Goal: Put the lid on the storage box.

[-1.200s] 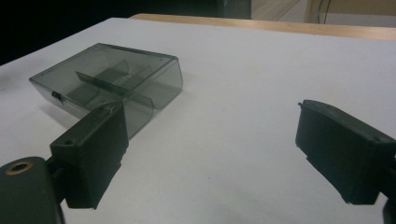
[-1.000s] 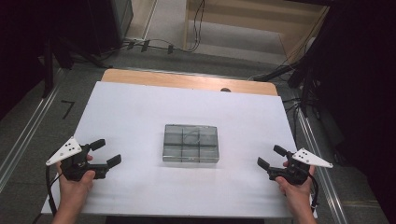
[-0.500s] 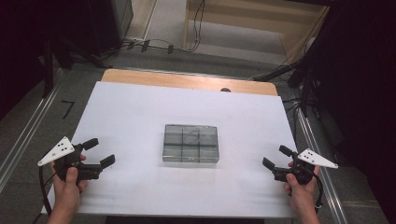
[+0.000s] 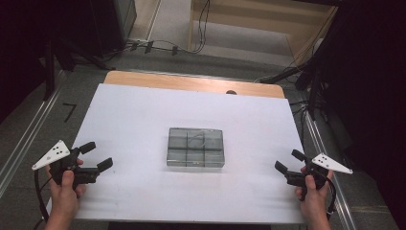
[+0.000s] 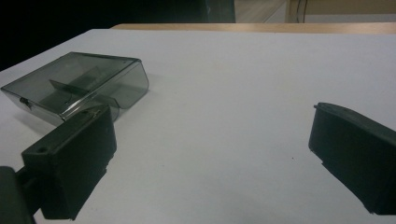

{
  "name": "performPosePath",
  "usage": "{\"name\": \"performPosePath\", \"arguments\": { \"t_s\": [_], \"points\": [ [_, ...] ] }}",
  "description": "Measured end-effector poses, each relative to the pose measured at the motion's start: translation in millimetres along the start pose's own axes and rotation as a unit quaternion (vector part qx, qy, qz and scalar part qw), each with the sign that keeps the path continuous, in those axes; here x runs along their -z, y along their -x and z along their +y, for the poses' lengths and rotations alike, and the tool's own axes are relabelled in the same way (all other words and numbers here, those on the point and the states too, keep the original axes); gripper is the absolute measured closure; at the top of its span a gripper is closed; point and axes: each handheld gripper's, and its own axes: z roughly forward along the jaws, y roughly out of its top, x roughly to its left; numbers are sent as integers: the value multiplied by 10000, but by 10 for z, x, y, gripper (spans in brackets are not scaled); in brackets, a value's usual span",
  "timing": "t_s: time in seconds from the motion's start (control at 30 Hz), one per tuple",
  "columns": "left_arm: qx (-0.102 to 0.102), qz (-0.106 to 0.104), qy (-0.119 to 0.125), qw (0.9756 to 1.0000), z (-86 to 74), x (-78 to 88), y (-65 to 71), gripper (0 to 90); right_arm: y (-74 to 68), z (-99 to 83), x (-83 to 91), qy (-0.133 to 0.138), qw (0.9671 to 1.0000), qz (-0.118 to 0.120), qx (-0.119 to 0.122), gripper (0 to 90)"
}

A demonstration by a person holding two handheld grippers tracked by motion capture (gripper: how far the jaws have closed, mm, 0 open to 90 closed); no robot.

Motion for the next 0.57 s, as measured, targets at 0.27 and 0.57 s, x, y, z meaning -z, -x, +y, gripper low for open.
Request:
{"name": "performPosePath", "arguments": {
  "t_s": [0.27,0.57],
  "points": [
    [-22,44,-45,10000,-12,-7,-10,0,24,-16,-6,-38,10000,-68,23,0],
    [-63,50,-62,9999,-5,-15,0,0,18,-8,5,-12,9999,-99,23,0]
  ]
}}
